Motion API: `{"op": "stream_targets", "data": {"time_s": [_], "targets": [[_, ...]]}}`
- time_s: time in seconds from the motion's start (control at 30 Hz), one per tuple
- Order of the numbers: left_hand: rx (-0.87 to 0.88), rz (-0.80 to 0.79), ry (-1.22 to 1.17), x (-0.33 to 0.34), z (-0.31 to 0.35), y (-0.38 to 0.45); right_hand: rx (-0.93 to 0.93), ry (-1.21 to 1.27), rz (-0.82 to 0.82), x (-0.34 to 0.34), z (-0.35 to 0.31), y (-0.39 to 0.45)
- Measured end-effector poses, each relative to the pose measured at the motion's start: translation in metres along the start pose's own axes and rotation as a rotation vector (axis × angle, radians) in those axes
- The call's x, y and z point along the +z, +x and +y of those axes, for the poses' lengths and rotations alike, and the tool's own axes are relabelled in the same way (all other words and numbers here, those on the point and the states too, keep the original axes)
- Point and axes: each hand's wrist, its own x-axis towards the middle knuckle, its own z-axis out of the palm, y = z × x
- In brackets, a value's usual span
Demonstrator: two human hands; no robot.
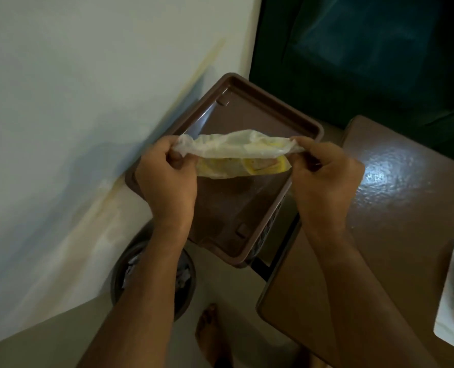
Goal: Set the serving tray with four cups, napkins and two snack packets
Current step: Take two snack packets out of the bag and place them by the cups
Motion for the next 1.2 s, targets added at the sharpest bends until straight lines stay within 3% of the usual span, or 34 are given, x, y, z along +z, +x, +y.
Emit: {"op": "stream_targets", "data": {"time_s": [0.07,0.13,0.27,0.4,0.47,0.57,0.63,0.7,0.8,0.87,1.07,1.2], "targets": [[0.106,0.095,0.036,-0.003,0.008,0.009,-0.109,-0.013,0.097,-0.001,-0.007,0.003],[0.182,0.144,0.000,-0.006,0.014,0.018,-0.089,-0.011,0.136,-0.002,-0.013,0.006],[-0.013,0.011,-0.300,-0.004,0.020,0.022,-0.044,-0.001,0.141,-0.008,-0.020,0.008],[-0.044,0.025,-0.381,-0.007,0.026,0.018,0.007,0.184,0.051,-0.011,-0.023,0.007],[-0.068,0.059,-0.424,-0.007,0.028,0.017,0.030,0.254,-0.072,-0.009,-0.020,0.006],[-0.102,0.055,-0.483,-0.007,0.028,0.019,0.215,0.275,-0.275,-0.002,-0.007,0.005],[-0.110,-0.021,-0.525,-0.009,0.022,0.021,0.302,0.350,-0.257,0.001,-0.001,0.001],[-0.115,-0.201,-0.553,-0.014,0.011,0.022,0.336,0.475,-0.219,0.000,0.000,0.000],[-0.114,-0.387,-0.415,-0.020,-0.008,0.016,0.392,0.571,-0.189,-0.002,-0.004,0.004],[-0.122,-0.299,-0.349,-0.021,-0.014,0.015,0.411,0.533,-0.157,0.000,-0.006,0.008],[-0.213,-0.055,-0.508,-0.030,0.011,0.025,0.404,0.422,0.085,-0.001,-0.016,0.015],[-0.138,-0.031,-0.497,-0.036,0.017,0.018,0.308,0.325,-0.019,-0.003,-0.022,0.010]]}}
